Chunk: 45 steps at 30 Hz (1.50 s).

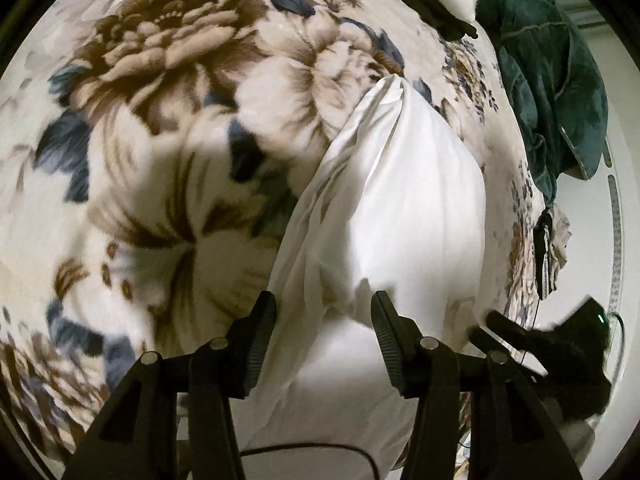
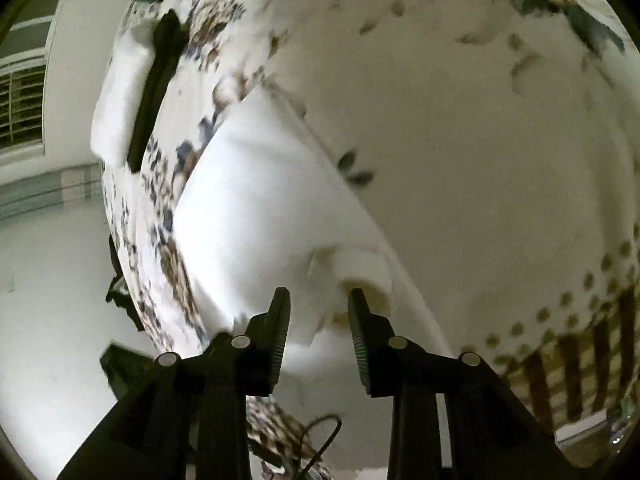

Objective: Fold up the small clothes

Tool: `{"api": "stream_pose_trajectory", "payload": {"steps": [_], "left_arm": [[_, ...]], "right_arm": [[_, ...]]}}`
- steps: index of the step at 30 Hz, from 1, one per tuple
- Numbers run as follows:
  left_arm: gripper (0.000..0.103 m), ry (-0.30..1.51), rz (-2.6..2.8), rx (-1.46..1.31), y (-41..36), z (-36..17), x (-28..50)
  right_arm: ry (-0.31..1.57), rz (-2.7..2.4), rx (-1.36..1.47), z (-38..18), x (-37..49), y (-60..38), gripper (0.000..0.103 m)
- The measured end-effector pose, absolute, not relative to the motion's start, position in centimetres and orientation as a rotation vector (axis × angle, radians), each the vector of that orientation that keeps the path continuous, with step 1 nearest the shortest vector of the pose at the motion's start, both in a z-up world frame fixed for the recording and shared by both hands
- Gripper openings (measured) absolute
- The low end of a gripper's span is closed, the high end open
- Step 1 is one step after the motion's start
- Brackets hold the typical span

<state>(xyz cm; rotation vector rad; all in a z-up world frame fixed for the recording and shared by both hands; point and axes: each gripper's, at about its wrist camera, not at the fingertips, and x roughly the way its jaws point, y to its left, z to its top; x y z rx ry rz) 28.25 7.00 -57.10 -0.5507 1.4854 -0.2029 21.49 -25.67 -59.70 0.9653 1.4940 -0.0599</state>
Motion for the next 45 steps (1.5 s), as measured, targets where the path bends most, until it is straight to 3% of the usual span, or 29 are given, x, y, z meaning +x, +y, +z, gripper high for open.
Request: {"api": "stream_pose_trajectory", "payload": {"steps": [3, 6, 7, 8, 10, 16, 21, 37, 40, 45], "left_arm": [[0.047, 1.486, -0.205, -0.562, 7.5, -56.6, 26.9], [0.047, 1.482, -0.241, -0.554, 8.5, -55.1, 24.0], [0.047, 1.488, -0.242, -0.545, 8.7, -54.8, 23.3], [0.047, 1.504, -0.246, -0.531, 9.1, -54.7, 22.1], [0.047, 1.552, -0.249, -0.513, 9.5, -55.4, 20.1], [0.047, 1.711, -0.255, -0.546, 9.9, -60.6, 14.6], [0.046, 1.689, -0.300, -0.576, 9.5, -61.9, 13.4], [0.045, 1.719, -0.295, -0.487, 11.4, -60.9, 10.4], [0.058, 1.733, -0.291, -0.505, 10.7, -62.1, 10.9], [0.059, 1.707, -0.249, -0.343, 9.6, -59.3, 11.2]], "right_arm": [[1.580, -0.030, 0.901, -61.6, 20.3, -26.7, 0.032], [1.578, 0.022, 0.856, -59.9, 18.3, -26.7, 0.032], [1.583, 0.043, 0.843, -59.2, 17.2, -26.8, 0.034], [1.600, 0.066, 0.837, -58.7, 15.7, -27.0, 0.046], [1.642, 0.097, 0.829, -58.8, 12.3, -27.5, 0.056], [1.807, 0.133, 0.860, -63.2, 4.9, -27.6, 0.056], [1.837, 0.175, 0.906, -66.3, 2.8, -26.7, 0.056], [1.839, 0.274, 0.929, -67.2, 3.1, -23.5, 0.057], [1.842, 0.276, 0.934, -67.3, 3.0, -24.5, 0.057], [1.853, 0.283, 0.912, -66.9, 3.3, -23.3, 0.057]]}}
